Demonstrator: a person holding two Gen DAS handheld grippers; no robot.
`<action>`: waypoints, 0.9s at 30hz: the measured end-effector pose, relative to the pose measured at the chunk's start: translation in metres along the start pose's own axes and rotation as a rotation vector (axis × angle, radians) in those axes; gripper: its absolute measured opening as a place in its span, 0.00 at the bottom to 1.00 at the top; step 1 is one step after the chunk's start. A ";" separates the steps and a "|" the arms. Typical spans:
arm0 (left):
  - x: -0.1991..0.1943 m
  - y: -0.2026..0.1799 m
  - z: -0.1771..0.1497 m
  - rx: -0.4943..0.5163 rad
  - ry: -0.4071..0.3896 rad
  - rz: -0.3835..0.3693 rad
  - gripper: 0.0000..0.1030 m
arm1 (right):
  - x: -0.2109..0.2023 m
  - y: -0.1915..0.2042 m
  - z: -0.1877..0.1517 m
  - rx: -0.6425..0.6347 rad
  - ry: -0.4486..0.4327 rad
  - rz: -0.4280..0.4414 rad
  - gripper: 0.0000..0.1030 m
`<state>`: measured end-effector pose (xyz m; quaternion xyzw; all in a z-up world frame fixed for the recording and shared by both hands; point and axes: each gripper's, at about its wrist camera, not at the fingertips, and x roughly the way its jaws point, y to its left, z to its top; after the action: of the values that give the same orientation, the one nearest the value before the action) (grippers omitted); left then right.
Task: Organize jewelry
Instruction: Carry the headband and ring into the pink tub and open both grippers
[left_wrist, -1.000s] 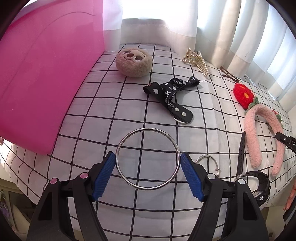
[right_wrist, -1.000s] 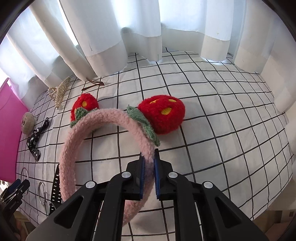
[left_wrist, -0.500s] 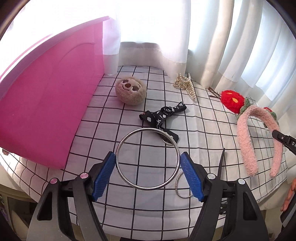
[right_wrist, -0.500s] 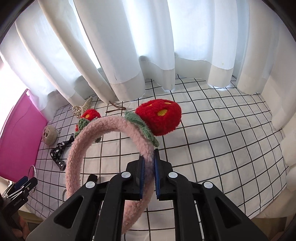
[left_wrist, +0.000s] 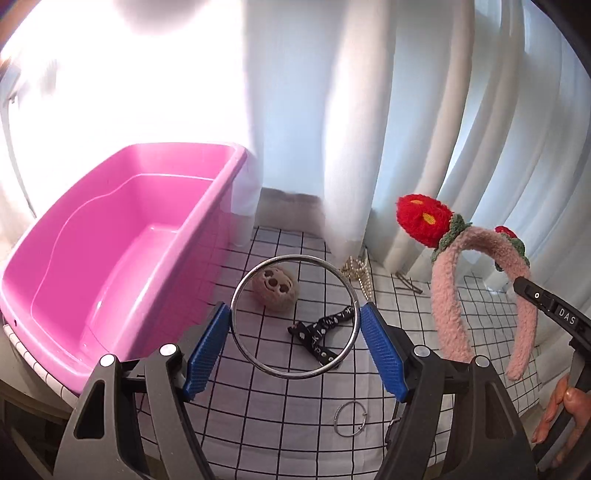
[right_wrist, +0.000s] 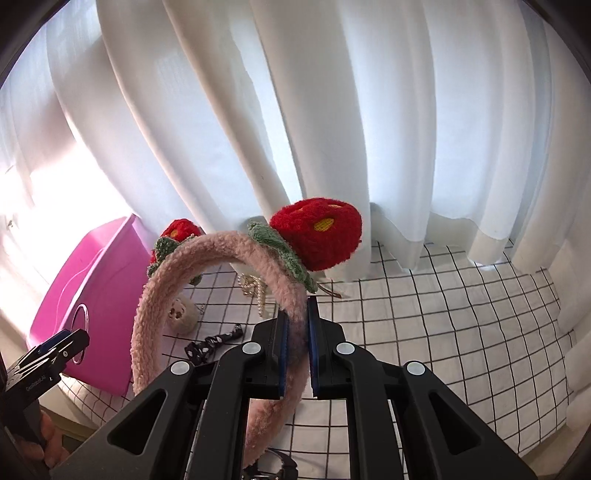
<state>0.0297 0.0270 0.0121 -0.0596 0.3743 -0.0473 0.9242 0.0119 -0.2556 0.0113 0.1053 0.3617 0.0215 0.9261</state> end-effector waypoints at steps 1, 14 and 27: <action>-0.007 0.005 0.007 -0.008 -0.021 0.006 0.68 | -0.001 0.010 0.007 -0.014 -0.014 0.018 0.09; -0.040 0.137 0.064 -0.116 -0.130 0.227 0.68 | 0.048 0.191 0.071 -0.227 -0.049 0.284 0.09; 0.018 0.235 0.051 -0.223 0.030 0.308 0.68 | 0.145 0.343 0.051 -0.442 0.134 0.326 0.09</action>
<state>0.0883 0.2606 0.0020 -0.1027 0.3955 0.1357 0.9026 0.1653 0.0874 0.0235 -0.0440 0.3869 0.2557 0.8849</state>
